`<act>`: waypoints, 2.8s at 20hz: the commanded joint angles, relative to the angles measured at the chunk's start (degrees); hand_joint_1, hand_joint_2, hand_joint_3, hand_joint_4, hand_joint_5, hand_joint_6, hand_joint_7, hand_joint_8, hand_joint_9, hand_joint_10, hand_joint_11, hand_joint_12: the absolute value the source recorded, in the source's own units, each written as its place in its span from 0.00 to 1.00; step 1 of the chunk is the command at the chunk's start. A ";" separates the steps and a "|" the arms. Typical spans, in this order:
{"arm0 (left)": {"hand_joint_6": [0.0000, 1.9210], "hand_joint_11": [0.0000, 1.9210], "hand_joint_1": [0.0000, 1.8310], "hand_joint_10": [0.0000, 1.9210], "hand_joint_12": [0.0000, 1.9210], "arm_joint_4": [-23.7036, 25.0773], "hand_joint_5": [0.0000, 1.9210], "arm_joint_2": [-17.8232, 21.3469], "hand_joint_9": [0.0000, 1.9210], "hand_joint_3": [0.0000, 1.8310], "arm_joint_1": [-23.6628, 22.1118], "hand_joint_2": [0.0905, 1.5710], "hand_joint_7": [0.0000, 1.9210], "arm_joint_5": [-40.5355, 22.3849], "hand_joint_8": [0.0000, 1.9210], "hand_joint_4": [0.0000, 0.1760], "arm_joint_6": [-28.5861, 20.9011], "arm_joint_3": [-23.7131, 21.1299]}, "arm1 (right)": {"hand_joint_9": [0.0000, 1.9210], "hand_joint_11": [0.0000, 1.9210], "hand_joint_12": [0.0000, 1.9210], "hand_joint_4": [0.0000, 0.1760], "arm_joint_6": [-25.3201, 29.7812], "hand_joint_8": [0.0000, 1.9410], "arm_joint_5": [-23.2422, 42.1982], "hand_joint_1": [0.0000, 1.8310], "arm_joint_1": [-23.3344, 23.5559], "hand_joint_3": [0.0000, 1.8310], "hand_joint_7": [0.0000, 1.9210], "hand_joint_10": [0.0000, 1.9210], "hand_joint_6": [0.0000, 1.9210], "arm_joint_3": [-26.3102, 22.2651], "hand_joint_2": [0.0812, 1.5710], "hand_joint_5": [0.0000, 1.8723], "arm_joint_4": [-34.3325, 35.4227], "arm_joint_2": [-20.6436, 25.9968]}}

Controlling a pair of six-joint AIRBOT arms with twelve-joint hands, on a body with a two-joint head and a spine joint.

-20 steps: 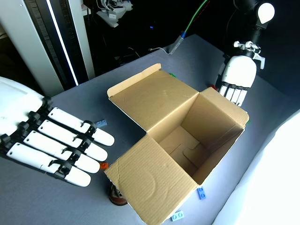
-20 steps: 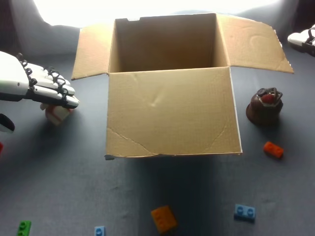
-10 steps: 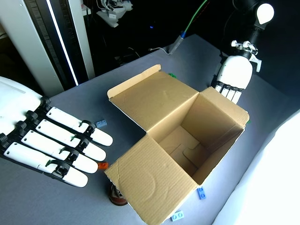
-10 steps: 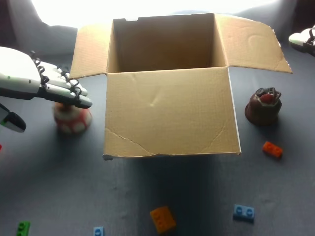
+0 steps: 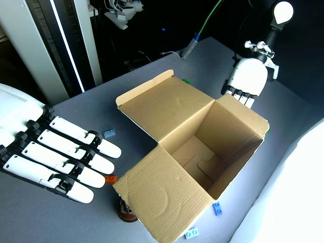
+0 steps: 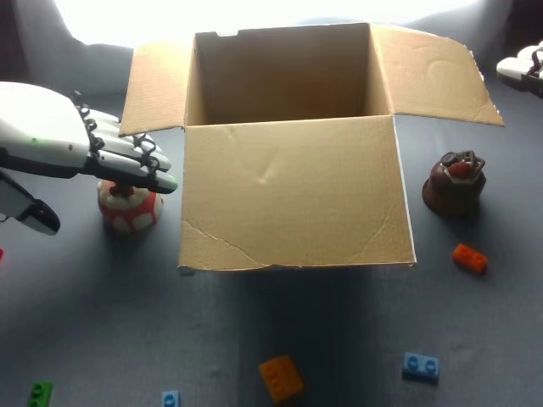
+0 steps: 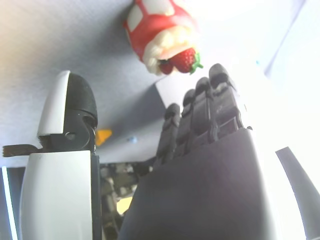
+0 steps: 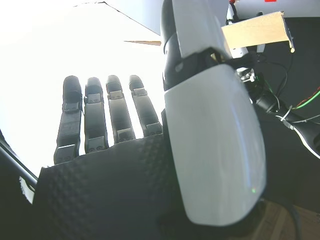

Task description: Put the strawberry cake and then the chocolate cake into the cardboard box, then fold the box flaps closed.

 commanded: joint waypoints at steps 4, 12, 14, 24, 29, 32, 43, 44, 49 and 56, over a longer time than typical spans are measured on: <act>0.00 0.00 0.63 0.00 0.11 -3.45 0.00 -1.10 0.02 0.00 0.29 0.66 0.01 2.30 0.00 0.38 0.33 0.07 | 0.03 0.00 0.16 0.03 -0.17 0.00 7.12 0.51 0.93 0.00 0.01 0.00 0.00 0.09 0.66 0.00 0.03 0.68; 0.00 0.00 0.63 0.01 0.15 -3.46 0.00 -5.28 0.04 0.00 1.63 0.65 0.02 6.22 0.00 0.38 0.81 3.54 | 0.03 0.00 0.21 0.00 -0.18 0.00 7.20 0.52 0.95 0.00 0.00 0.00 0.00 0.09 0.65 0.00 0.03 0.67; 0.00 0.00 0.64 0.00 0.15 -3.46 0.00 -5.96 0.04 0.00 1.71 0.65 0.01 6.97 0.00 0.39 0.83 4.18 | 0.03 0.00 0.18 0.03 -0.18 0.00 7.21 0.54 0.97 0.00 0.01 0.00 0.00 0.09 0.64 0.00 0.03 0.66; 0.00 0.00 0.71 0.01 0.20 -4.11 0.03 -7.83 0.05 0.00 4.09 0.65 0.03 9.57 0.00 0.38 0.99 5.02 | 0.03 0.00 0.21 0.04 -0.19 0.00 7.26 0.55 1.00 0.00 0.02 0.00 0.00 0.08 0.65 0.00 0.03 0.66; 0.10 0.03 0.72 0.66 0.90 -4.27 0.24 -7.95 0.08 0.00 4.58 0.65 0.15 9.92 0.40 0.37 1.04 5.02 | 0.04 0.00 0.24 0.05 -0.24 0.00 7.31 0.54 1.01 0.00 0.02 0.00 0.00 0.08 0.65 0.00 0.03 0.66; 0.48 0.13 0.73 0.95 0.99 -4.63 0.21 -8.01 0.11 0.00 5.01 0.67 0.09 9.98 0.81 0.06 1.29 5.02 | 0.05 0.00 0.24 0.06 -0.25 0.00 7.31 0.54 1.00 0.00 0.04 0.00 0.00 0.07 0.64 0.00 0.03 0.66; 0.71 0.25 0.71 0.90 1.00 -4.63 0.34 -7.66 0.32 0.00 4.86 0.82 0.30 8.23 0.87 0.00 1.29 6.25 | 0.04 0.00 0.25 0.03 -0.25 0.00 7.28 0.52 0.96 0.00 0.03 0.00 0.00 0.06 0.66 0.00 0.03 0.66; 0.72 0.26 0.71 0.90 1.00 -4.63 0.34 -7.59 0.32 0.00 4.76 0.82 0.29 8.07 0.87 0.00 1.29 6.39 | 0.04 0.00 0.24 0.03 -0.25 0.00 7.28 0.53 0.96 0.00 0.04 0.00 0.00 0.06 0.65 0.00 0.03 0.66; 0.74 0.25 0.71 0.91 1.00 -4.62 0.33 -6.05 0.31 0.00 2.91 0.83 0.28 5.13 0.88 0.00 1.29 7.09 | 0.04 0.00 0.23 0.01 -0.25 0.00 7.28 0.52 0.97 0.00 0.03 0.00 0.00 0.06 0.66 0.00 0.03 0.66; 0.72 0.25 0.71 0.90 1.00 -3.41 0.34 -2.96 0.32 0.00 -0.62 0.82 0.30 1.23 0.87 0.00 1.20 8.33 | 0.05 0.00 0.21 0.04 -0.25 0.00 7.31 0.54 0.97 0.00 0.04 0.00 0.00 0.06 0.65 0.00 0.02 0.68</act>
